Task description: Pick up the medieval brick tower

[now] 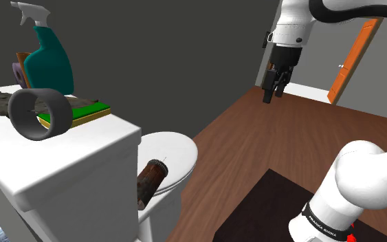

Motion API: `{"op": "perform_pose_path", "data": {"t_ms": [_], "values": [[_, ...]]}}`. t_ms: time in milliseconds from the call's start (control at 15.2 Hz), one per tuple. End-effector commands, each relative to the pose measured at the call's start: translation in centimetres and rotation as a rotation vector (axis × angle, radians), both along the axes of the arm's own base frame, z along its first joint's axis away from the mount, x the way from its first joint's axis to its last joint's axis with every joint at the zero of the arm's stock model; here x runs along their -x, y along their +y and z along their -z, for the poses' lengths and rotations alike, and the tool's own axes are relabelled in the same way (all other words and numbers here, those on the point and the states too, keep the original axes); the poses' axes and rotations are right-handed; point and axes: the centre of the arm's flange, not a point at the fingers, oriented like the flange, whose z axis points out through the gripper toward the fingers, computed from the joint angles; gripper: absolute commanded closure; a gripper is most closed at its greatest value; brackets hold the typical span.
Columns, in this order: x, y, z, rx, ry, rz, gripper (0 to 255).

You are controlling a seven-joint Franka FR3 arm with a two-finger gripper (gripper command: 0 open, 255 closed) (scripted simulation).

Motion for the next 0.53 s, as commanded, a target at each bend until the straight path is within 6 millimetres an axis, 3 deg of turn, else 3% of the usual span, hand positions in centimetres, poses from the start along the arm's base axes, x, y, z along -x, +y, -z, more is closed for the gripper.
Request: {"op": "perform_pose_path", "data": {"t_ms": [0, 462], "values": [[0.0, 0.0, 0.0, 0.0, 0.0, 0.0, 0], [-3.9, 4.0, 7.0, -0.015, -0.017, 0.16, 0]]}}
